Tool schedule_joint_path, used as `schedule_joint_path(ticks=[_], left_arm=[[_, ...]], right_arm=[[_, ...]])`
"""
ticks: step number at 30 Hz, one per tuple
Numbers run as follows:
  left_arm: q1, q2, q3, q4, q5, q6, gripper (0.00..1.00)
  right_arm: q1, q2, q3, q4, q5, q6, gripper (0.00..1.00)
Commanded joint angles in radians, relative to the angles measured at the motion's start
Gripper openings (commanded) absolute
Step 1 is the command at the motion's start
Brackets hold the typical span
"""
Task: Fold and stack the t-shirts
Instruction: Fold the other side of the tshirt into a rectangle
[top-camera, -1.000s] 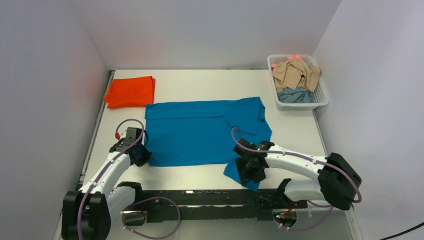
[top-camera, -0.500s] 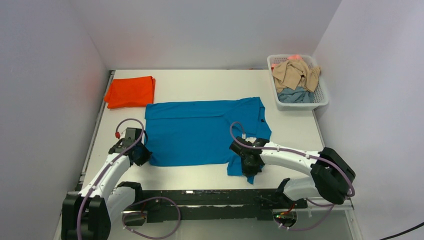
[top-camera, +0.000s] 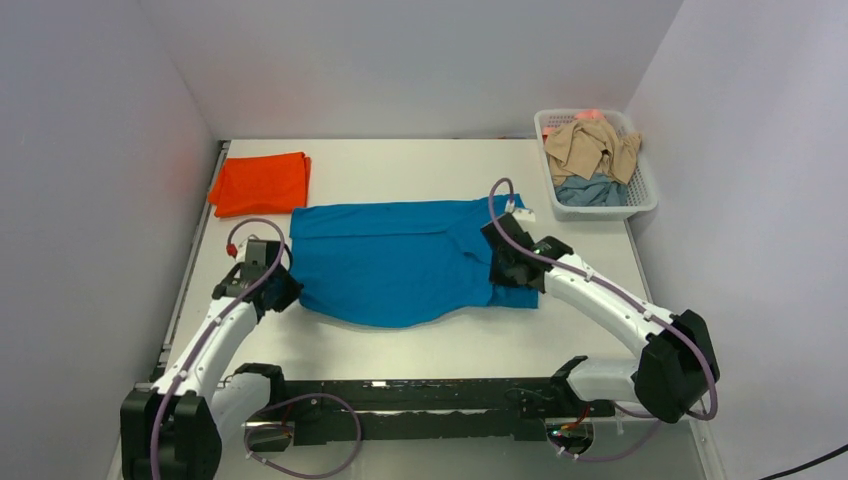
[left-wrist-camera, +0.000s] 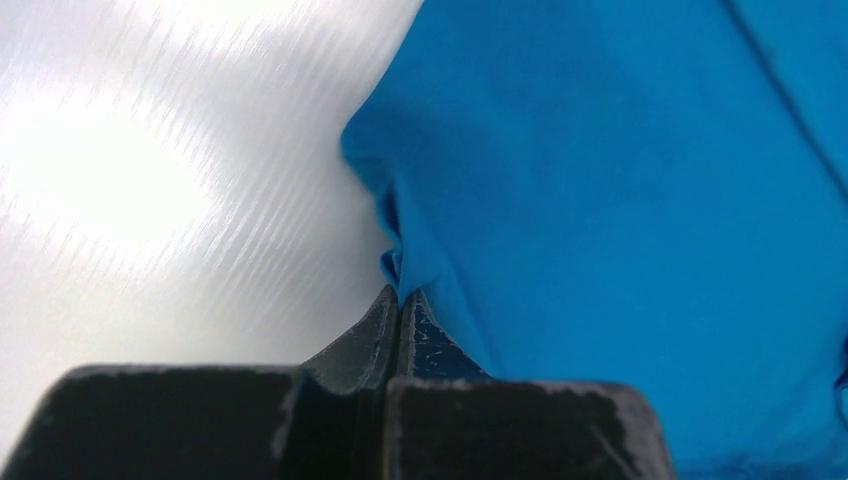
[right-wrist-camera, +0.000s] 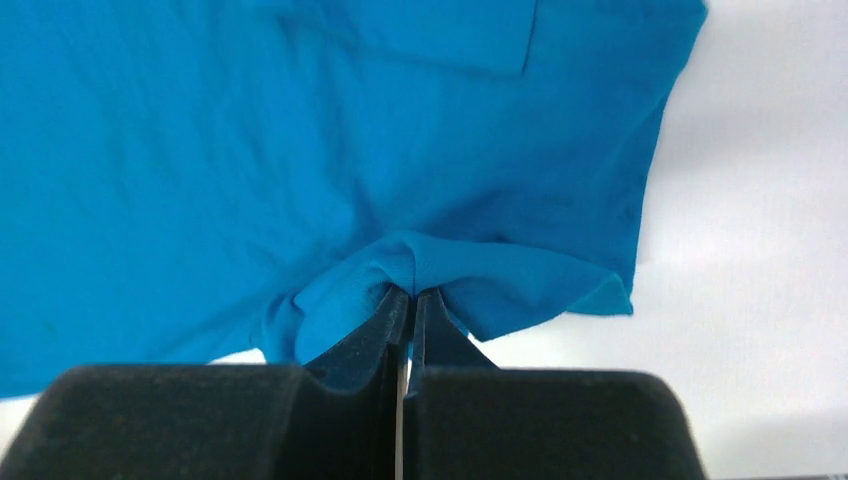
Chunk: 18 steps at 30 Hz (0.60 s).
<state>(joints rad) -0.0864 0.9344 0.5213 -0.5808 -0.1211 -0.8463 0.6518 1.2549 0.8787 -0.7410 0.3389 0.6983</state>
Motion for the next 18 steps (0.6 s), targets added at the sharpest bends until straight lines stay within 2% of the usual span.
schedule_joint_path(ticks=[1,6,18], left_arm=[[0.009,0.077,0.115,0.072,-0.018,0.004,0.00],[0.038,0.162,0.187,0.089,-0.020,0.006,0.00],[0.079,0.394,0.363,0.108,0.011,0.023,0.00]], right_arm=[[-0.070,0.006,0.103,0.132,0.013,-0.076,0.00],[-0.151,0.070,0.193,0.199,-0.031,-0.121,0.00],[-0.260,0.281,0.358,0.244,-0.115,-0.193,0.00]])
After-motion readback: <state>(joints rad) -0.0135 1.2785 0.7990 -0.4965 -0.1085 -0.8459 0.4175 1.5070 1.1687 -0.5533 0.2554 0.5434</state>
